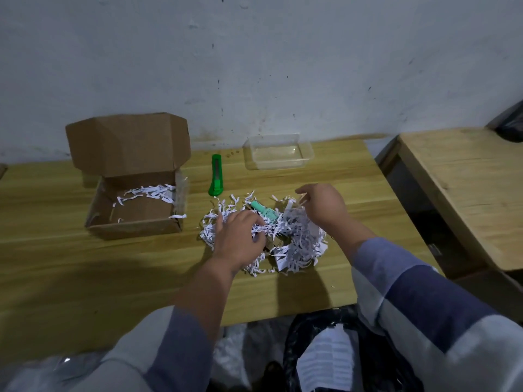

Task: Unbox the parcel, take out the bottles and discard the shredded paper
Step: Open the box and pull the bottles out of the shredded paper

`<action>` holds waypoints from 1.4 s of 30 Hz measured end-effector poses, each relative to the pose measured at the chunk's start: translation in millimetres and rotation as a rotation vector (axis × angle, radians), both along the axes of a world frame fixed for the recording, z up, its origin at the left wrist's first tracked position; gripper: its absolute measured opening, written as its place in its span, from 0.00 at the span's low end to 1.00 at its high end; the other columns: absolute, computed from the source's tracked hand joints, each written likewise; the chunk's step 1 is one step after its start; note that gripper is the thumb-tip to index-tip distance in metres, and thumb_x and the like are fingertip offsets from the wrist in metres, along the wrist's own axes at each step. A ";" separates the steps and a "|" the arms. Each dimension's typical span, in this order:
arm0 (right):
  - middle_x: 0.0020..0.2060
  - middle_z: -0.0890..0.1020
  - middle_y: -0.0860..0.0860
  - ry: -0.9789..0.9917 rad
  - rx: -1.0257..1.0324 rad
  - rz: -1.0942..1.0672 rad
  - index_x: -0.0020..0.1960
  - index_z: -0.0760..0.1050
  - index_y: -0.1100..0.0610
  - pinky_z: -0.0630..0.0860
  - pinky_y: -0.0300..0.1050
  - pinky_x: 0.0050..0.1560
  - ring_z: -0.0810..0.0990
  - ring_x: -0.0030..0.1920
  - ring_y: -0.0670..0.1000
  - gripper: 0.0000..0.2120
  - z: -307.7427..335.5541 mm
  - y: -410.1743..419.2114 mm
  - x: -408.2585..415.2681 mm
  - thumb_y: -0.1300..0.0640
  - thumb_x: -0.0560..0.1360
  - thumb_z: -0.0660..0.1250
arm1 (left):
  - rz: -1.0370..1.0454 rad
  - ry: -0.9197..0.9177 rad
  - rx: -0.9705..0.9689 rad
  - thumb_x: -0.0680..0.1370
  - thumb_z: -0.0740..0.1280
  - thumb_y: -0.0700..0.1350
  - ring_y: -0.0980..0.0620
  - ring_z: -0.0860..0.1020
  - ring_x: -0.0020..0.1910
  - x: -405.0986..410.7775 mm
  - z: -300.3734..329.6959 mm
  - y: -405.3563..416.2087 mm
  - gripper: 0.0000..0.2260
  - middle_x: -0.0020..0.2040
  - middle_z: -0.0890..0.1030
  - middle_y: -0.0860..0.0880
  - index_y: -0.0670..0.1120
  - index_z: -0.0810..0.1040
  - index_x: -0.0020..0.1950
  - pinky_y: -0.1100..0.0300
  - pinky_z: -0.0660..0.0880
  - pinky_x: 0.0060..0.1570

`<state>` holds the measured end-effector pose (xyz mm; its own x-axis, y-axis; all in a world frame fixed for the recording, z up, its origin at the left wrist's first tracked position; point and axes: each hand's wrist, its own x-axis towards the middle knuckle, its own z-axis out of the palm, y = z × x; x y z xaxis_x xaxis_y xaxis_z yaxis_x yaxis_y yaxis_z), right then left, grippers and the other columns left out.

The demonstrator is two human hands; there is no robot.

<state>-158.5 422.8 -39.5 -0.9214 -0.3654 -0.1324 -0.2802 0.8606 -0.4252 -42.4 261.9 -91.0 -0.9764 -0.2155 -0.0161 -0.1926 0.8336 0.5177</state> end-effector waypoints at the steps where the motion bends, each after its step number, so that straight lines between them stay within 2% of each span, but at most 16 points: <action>1: 0.49 0.85 0.55 0.015 -0.040 -0.013 0.57 0.80 0.56 0.75 0.45 0.49 0.82 0.49 0.55 0.15 3.9 -2.8 -1.0 0.67 0.73 0.65 | -0.007 -0.001 -0.003 0.77 0.62 0.51 0.55 0.66 0.69 0.4 -0.4 -0.2 0.09 0.63 0.74 0.58 0.56 0.74 0.56 0.44 0.43 0.75; 3: 0.44 0.85 0.54 0.032 -0.027 -0.003 0.47 0.82 0.56 0.72 0.42 0.40 0.81 0.44 0.54 0.06 11.1 -7.6 -4.1 0.63 0.71 0.70 | -0.015 -0.012 -0.013 0.77 0.62 0.51 0.55 0.65 0.70 0.7 0.1 -0.1 0.09 0.64 0.74 0.58 0.57 0.74 0.57 0.44 0.43 0.75; 5: 0.41 0.83 0.51 0.010 0.084 0.039 0.43 0.81 0.53 0.70 0.41 0.39 0.79 0.40 0.51 0.05 19.7 -13.1 -5.0 0.55 0.69 0.74 | -0.019 -0.018 -0.016 0.77 0.62 0.51 0.55 0.65 0.70 0.6 1.5 0.1 0.10 0.65 0.73 0.58 0.57 0.74 0.58 0.44 0.43 0.75; 7: 0.41 0.81 0.51 -0.108 0.137 0.096 0.46 0.81 0.54 0.69 0.38 0.36 0.76 0.37 0.49 0.09 25.8 -18.4 -5.6 0.53 0.68 0.75 | -0.023 -0.017 -0.010 0.77 0.62 0.51 0.55 0.65 0.70 0.9 2.5 0.4 0.10 0.65 0.73 0.58 0.57 0.74 0.58 0.44 0.42 0.75; 10: 0.46 0.78 0.53 -0.352 0.193 0.226 0.58 0.79 0.57 0.67 0.36 0.29 0.76 0.39 0.50 0.16 35.0 -26.9 -6.8 0.65 0.71 0.71 | -0.026 -0.019 -0.005 0.77 0.62 0.51 0.55 0.64 0.70 1.7 2.7 0.6 0.11 0.65 0.72 0.58 0.57 0.73 0.59 0.44 0.42 0.75; 13: 0.60 0.79 0.57 -0.403 0.194 0.303 0.61 0.78 0.57 0.72 0.38 0.40 0.77 0.51 0.54 0.20 39.0 -37.4 -9.2 0.71 0.74 0.59 | -0.028 -0.019 -0.008 0.77 0.61 0.52 0.55 0.64 0.70 2.4 2.6 0.7 0.11 0.65 0.72 0.58 0.56 0.73 0.60 0.44 0.42 0.75; 16: 0.59 0.80 0.57 -0.310 0.036 0.213 0.58 0.80 0.59 0.74 0.45 0.55 0.79 0.57 0.55 0.15 32.6 -51.7 -6.6 0.67 0.75 0.60 | -0.033 -0.011 -0.013 0.77 0.61 0.52 0.56 0.63 0.71 3.2 1.9 1.4 0.12 0.66 0.72 0.58 0.56 0.73 0.61 0.44 0.42 0.75; 18: 0.56 0.82 0.57 -0.264 0.016 0.172 0.56 0.80 0.60 0.74 0.45 0.55 0.80 0.56 0.56 0.12 16.2 -61.2 -5.1 0.61 0.76 0.63 | -0.039 -0.008 -0.026 0.77 0.61 0.52 0.56 0.63 0.71 4.3 1.5 1.6 0.14 0.66 0.71 0.58 0.55 0.72 0.62 0.44 0.42 0.75; 22: 0.47 0.85 0.57 -0.293 0.116 0.112 0.50 0.83 0.60 0.77 0.46 0.48 0.81 0.47 0.56 0.12 -18.4 -72.2 -4.5 0.53 0.73 0.68 | -0.057 -0.015 -0.054 0.77 0.62 0.51 0.55 0.61 0.72 7.0 0.1 0.2 0.17 0.69 0.69 0.56 0.53 0.70 0.66 0.45 0.41 0.75; 26: 0.48 0.84 0.54 -0.327 0.077 0.087 0.48 0.82 0.56 0.78 0.53 0.56 0.80 0.49 0.55 0.10 -23.0 -71.9 -8.5 0.51 0.71 0.71 | -0.073 -0.002 -0.053 0.76 0.62 0.52 0.55 0.60 0.72 8.9 -3.6 -1.5 0.17 0.68 0.69 0.57 0.55 0.70 0.65 0.45 0.40 0.75; 29: 0.50 0.83 0.52 -0.321 0.055 0.073 0.46 0.79 0.51 0.76 0.53 0.58 0.79 0.52 0.55 0.09 -20.3 -66.2 -7.4 0.50 0.68 0.75 | -0.075 0.003 -0.049 0.76 0.62 0.52 0.56 0.60 0.73 11.0 -6.0 -1.0 0.18 0.69 0.68 0.58 0.56 0.70 0.65 0.44 0.40 0.75; 32: 0.50 0.80 0.54 -0.360 -0.068 0.008 0.54 0.71 0.54 0.76 0.47 0.45 0.78 0.47 0.54 0.20 -18.7 -59.4 -3.5 0.57 0.66 0.76 | -0.087 -0.023 -0.045 0.76 0.62 0.52 0.56 0.59 0.74 11.9 -4.4 -1.2 0.18 0.70 0.67 0.58 0.57 0.69 0.66 0.43 0.39 0.75; 35: 0.48 0.79 0.56 -0.436 -0.269 -0.080 0.57 0.67 0.55 0.74 0.43 0.32 0.77 0.37 0.51 0.25 -11.0 -52.2 -3.3 0.61 0.66 0.76 | -0.092 -0.060 -0.034 0.76 0.62 0.53 0.57 0.59 0.74 9.6 -0.7 -0.9 0.18 0.70 0.67 0.58 0.57 0.68 0.67 0.42 0.40 0.74; 37: 0.49 0.79 0.58 -0.412 -0.358 -0.088 0.61 0.68 0.58 0.76 0.43 0.33 0.78 0.37 0.51 0.25 -2.1 -49.8 -6.1 0.63 0.68 0.74 | -0.093 -0.074 -0.032 0.77 0.61 0.54 0.57 0.59 0.74 8.5 1.5 -0.3 0.18 0.70 0.67 0.59 0.57 0.68 0.67 0.41 0.40 0.74; 40: 0.48 0.77 0.55 -0.363 -0.486 -0.107 0.65 0.70 0.60 0.81 0.51 0.44 0.79 0.45 0.54 0.24 17.5 -47.2 -10.6 0.65 0.70 0.72 | -0.083 -0.098 -0.027 0.78 0.58 0.58 0.57 0.60 0.73 6.5 4.0 1.4 0.17 0.70 0.67 0.59 0.57 0.69 0.66 0.41 0.39 0.74; 42: 0.43 0.75 0.51 -0.344 -0.548 -0.109 0.64 0.71 0.60 0.78 0.43 0.43 0.77 0.44 0.51 0.24 29.2 -44.3 -13.0 0.64 0.70 0.73 | -0.041 -0.102 0.013 0.79 0.55 0.62 0.56 0.62 0.72 2.7 9.0 3.9 0.19 0.69 0.70 0.58 0.57 0.69 0.66 0.41 0.39 0.74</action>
